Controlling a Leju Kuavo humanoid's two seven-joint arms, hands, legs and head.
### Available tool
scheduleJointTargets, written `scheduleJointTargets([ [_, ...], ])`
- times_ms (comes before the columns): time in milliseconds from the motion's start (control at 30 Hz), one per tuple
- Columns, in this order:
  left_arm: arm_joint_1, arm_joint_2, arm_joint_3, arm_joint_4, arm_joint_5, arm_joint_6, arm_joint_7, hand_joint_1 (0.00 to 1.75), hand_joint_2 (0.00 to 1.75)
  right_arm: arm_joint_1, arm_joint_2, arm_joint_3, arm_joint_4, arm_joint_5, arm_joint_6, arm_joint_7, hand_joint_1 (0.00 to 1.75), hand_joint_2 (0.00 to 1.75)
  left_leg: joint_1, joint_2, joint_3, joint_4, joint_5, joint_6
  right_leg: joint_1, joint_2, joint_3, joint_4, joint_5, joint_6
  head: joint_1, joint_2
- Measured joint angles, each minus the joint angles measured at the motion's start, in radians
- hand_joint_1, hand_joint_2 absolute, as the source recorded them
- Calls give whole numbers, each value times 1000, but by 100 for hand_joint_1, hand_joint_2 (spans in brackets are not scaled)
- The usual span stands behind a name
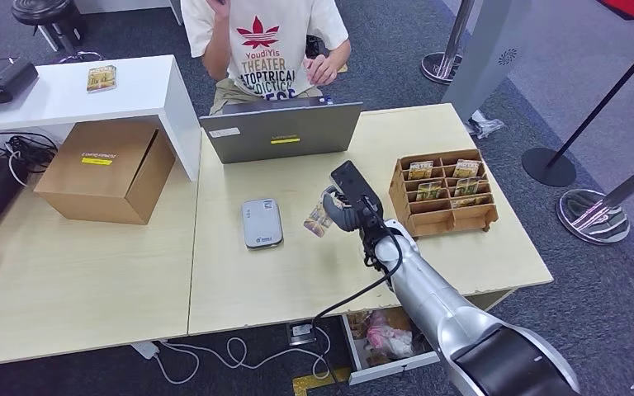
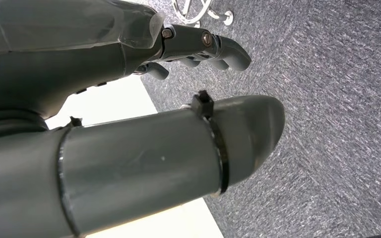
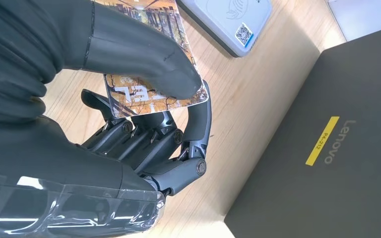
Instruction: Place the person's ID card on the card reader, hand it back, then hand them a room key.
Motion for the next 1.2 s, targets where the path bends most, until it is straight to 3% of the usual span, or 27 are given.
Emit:
scheduleJointTargets([
  [1200, 0, 0, -2, 0, -24, -14, 3, 0, 0, -34, 60, -16, -4, 37, 25, 13, 175, 175, 0, 0, 0, 0, 0, 0, 0, 0, 0, 0, 0, 0, 0, 0],
])
